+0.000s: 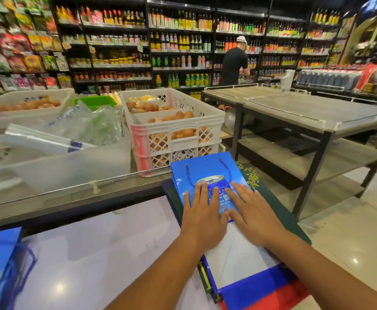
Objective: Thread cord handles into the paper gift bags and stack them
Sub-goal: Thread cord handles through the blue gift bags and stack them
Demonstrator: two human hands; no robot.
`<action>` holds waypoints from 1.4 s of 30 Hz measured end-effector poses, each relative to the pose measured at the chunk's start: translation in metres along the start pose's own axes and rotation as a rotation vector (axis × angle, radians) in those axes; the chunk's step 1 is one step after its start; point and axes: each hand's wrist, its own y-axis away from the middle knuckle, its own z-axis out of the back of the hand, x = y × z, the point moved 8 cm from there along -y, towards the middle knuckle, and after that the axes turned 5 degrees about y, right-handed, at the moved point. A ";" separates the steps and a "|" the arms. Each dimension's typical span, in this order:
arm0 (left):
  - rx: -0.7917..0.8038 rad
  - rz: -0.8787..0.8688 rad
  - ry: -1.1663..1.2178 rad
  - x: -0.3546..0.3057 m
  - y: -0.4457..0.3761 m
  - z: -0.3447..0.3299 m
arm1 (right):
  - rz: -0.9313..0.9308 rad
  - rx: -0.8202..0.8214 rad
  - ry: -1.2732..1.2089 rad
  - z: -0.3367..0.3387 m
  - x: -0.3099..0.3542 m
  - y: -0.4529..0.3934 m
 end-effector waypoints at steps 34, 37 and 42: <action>-0.355 0.808 0.077 0.327 0.436 0.171 | 0.714 0.076 -0.375 0.011 0.436 0.083; -0.306 0.893 0.006 0.339 0.459 0.174 | 0.669 0.157 -0.478 -0.004 0.452 0.079; -0.213 0.913 -0.008 0.341 0.469 0.164 | 0.472 0.242 -0.690 -0.019 0.463 0.054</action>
